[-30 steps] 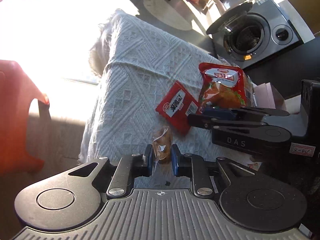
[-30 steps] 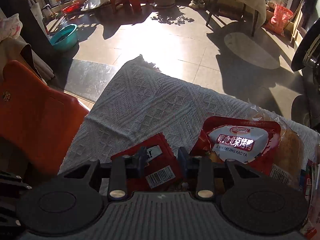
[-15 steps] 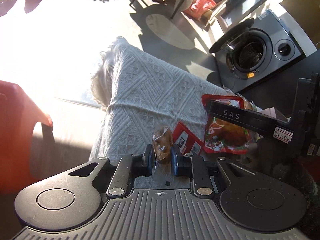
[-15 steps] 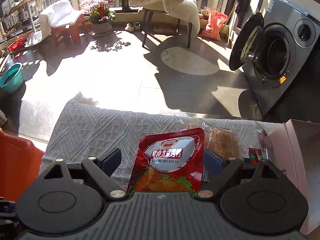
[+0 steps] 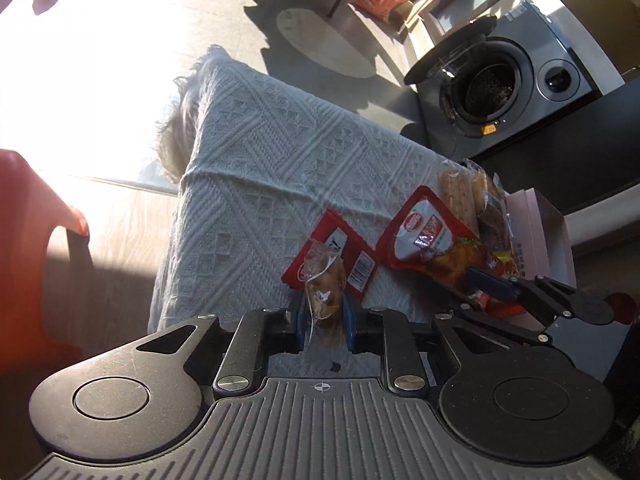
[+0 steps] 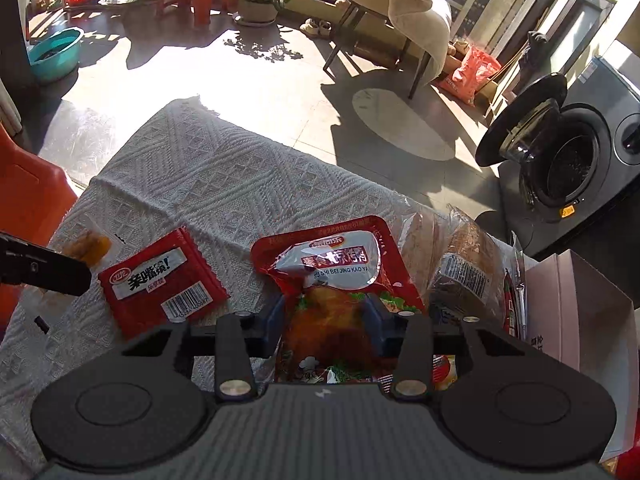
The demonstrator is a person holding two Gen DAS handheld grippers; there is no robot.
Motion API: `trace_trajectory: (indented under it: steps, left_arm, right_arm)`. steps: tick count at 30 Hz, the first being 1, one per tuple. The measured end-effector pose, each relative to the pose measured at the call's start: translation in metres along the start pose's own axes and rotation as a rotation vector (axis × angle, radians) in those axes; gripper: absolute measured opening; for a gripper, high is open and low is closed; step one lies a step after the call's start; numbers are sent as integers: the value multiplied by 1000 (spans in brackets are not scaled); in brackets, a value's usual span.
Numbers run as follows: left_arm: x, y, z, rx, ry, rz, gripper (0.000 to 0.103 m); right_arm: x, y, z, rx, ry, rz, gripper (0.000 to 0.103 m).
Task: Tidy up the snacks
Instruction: 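Grasp the red roast duck packet with the right tool while the left tool holds the candy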
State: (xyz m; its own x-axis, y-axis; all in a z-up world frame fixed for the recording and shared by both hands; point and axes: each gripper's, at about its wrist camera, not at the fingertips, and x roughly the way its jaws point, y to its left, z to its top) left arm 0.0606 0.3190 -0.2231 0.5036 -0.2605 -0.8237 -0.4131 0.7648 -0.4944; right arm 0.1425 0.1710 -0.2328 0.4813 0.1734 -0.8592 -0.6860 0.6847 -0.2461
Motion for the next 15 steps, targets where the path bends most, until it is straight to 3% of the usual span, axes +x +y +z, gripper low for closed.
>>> trace_trajectory:
  steps: [2, 3, 4, 6, 8, 9, 10, 12, 15]
  left_arm:
    - [2, -9, -5, 11, 13, -7, 22]
    - [3, -13, -8, 17, 19, -7, 22]
    - [4, -16, -10, 18, 23, -5, 22]
    - [4, -18, -14, 15, 27, 5, 22]
    - [5, -19, -18, 2, 30, 22, 22]
    - [5, -19, -20, -6, 33, 33, 22]
    - [5, -18, -22, -12, 36, 38, 22]
    - [3, -18, -24, -20, 37, 49, 22]
    - [-3, -16, -27, -21, 35, 57, 22]
  right_arm:
    - [-14, -4, -18, 27, 32, 44, 33]
    - [-18, -8, -25, 55, 56, 67, 23]
    - [-23, -15, -33, 93, 77, 95, 19]
    - [-36, -26, -44, 152, 63, 136, 19]
    - [-50, -33, -47, 146, -5, 129, 23]
    - [-54, -32, -45, 108, -37, 116, 40]
    - [-55, -31, -41, 56, -67, 110, 68]
    - [-51, -27, -32, -87, -129, 135, 90]
    - [-30, -12, -18, -394, -142, 200, 90]
